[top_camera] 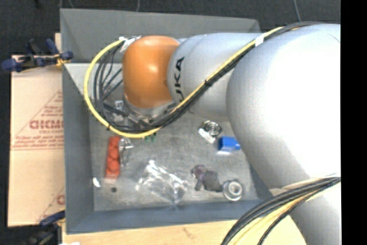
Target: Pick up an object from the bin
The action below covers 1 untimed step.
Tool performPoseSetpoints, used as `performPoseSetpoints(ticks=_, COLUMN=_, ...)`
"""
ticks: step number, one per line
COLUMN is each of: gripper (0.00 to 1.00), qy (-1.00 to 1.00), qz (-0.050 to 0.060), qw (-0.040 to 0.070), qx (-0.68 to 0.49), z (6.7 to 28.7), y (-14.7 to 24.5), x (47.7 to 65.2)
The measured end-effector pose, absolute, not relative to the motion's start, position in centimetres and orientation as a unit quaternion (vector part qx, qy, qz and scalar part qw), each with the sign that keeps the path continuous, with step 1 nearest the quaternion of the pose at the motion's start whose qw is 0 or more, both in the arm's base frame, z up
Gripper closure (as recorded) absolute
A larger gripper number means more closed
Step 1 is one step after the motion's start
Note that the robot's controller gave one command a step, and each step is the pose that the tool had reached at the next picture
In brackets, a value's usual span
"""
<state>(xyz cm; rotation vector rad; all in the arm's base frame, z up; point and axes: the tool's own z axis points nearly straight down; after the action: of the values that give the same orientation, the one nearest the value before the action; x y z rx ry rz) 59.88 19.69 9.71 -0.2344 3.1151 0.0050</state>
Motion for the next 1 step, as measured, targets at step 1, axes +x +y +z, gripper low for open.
performPoseSetpoints(ticks=1, gripper=1.0, qy=0.997, qz=0.001, qw=0.002, qx=-0.075, z=8.74, y=19.67, x=59.31)
